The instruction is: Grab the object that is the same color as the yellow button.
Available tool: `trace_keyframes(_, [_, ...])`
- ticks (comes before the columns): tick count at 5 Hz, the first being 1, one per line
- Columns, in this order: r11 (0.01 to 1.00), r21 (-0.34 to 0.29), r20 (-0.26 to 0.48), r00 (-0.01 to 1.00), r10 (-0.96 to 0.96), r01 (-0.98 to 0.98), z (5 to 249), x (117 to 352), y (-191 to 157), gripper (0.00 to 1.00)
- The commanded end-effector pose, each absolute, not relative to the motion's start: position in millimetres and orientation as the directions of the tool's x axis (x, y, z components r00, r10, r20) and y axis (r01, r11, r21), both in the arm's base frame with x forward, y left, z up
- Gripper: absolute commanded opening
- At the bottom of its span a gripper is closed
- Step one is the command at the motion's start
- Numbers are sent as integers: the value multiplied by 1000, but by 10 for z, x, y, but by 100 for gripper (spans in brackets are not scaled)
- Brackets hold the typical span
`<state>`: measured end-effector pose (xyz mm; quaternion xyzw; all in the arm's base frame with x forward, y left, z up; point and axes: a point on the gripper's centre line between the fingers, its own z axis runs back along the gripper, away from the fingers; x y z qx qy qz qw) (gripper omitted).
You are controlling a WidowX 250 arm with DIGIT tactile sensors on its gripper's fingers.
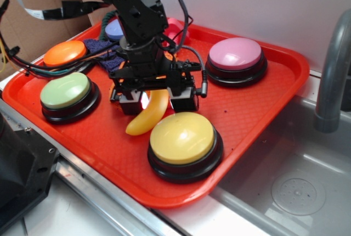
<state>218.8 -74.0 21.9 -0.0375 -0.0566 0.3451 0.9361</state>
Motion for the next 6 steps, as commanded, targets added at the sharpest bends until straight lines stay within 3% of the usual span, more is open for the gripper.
trace_keyframes(1, [765, -155, 106, 760, 642, -625, 374, 2238, -736, 0])
trace_keyframes(2, [814, -137, 130, 804, 580, -564, 540, 2255, -701, 0])
trace_keyframes(4, [940, 1, 153, 929, 337, -341, 1185, 2333, -368, 0])
trace_keyframes(6, [945, -53, 225, 918, 325, -322, 1791, 2264, 42, 0])
